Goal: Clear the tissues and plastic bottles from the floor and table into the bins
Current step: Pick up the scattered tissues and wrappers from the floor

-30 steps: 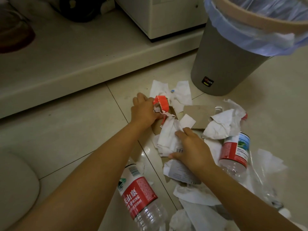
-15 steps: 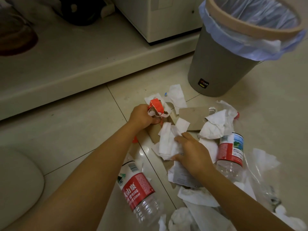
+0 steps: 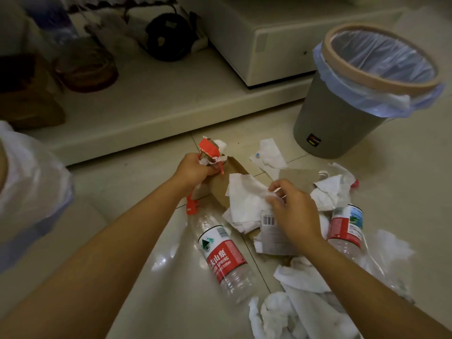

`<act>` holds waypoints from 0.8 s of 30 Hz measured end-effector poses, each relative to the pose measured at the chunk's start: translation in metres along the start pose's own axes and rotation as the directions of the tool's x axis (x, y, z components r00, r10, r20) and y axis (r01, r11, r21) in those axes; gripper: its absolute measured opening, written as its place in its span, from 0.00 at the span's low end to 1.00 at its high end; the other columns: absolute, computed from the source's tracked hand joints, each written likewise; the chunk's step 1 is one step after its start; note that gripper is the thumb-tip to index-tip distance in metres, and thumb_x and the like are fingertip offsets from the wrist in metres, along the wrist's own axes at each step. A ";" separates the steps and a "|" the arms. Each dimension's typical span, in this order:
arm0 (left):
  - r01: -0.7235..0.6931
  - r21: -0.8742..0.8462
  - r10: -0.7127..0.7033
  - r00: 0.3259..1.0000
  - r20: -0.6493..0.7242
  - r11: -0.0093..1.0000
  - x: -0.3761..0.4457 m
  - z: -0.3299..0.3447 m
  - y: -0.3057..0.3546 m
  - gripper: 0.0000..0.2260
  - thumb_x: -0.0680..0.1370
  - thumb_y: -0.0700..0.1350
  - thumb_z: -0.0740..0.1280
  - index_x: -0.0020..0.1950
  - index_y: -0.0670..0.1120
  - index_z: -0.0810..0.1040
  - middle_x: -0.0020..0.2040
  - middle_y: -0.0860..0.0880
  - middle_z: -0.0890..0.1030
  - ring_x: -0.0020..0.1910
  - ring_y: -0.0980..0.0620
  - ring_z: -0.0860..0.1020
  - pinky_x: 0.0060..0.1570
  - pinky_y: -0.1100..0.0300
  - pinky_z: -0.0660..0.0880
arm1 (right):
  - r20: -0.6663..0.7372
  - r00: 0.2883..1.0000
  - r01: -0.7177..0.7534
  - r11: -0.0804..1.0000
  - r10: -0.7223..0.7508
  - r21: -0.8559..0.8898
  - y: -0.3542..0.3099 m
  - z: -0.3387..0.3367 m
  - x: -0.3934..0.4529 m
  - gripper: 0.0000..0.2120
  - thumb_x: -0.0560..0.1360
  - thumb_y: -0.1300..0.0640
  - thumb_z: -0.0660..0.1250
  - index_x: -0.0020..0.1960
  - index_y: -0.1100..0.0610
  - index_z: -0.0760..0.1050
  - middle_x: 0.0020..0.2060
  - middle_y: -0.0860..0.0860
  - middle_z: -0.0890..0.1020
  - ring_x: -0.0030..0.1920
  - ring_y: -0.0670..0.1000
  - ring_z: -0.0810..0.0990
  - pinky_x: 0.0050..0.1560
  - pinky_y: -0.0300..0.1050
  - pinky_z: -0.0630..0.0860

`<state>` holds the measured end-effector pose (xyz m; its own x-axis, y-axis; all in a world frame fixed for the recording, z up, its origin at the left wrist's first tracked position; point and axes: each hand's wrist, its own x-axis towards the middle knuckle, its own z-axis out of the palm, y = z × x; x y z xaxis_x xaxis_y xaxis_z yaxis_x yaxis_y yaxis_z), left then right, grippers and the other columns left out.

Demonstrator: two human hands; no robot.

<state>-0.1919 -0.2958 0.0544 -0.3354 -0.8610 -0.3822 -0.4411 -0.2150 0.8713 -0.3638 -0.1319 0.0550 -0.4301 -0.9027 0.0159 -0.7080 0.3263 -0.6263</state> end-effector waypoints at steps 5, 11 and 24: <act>0.034 -0.088 -0.037 0.999 -0.030 0.996 -0.038 -0.027 0.019 0.08 0.75 0.38 0.69 0.53 0.44 0.77 0.48 0.44 0.79 0.54 0.42 0.78 0.56 0.47 0.77 | -0.040 0.992 0.116 0.993 -0.116 -0.005 -0.033 -0.016 -0.013 0.13 0.78 0.56 0.64 0.62 0.52 0.76 0.52 0.48 0.82 0.47 0.45 0.76 0.47 0.37 0.74; 0.058 -0.075 -0.064 0.995 -0.077 0.995 -0.077 -0.054 0.068 0.11 0.75 0.40 0.69 0.57 0.45 0.75 0.51 0.44 0.78 0.50 0.45 0.77 0.47 0.53 0.78 | -0.065 0.983 0.171 0.985 -0.171 -0.010 -0.074 -0.045 -0.015 0.10 0.78 0.57 0.64 0.57 0.54 0.79 0.52 0.49 0.81 0.46 0.45 0.74 0.45 0.34 0.68; 0.107 0.006 -0.099 0.940 -0.328 0.994 -0.156 -0.170 0.127 0.16 0.76 0.44 0.68 0.62 0.43 0.70 0.49 0.45 0.73 0.45 0.49 0.74 0.38 0.59 0.72 | -0.090 0.931 0.364 0.924 -0.355 0.120 -0.205 -0.061 -0.012 0.09 0.78 0.56 0.63 0.56 0.53 0.79 0.47 0.49 0.82 0.45 0.47 0.79 0.46 0.45 0.78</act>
<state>-0.0544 -0.2675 0.2772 0.0011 -0.9388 -0.3443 -0.4793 -0.3027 0.8238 -0.2480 -0.1711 0.2303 -0.1994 -0.9305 0.3072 -0.7430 -0.0609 -0.6665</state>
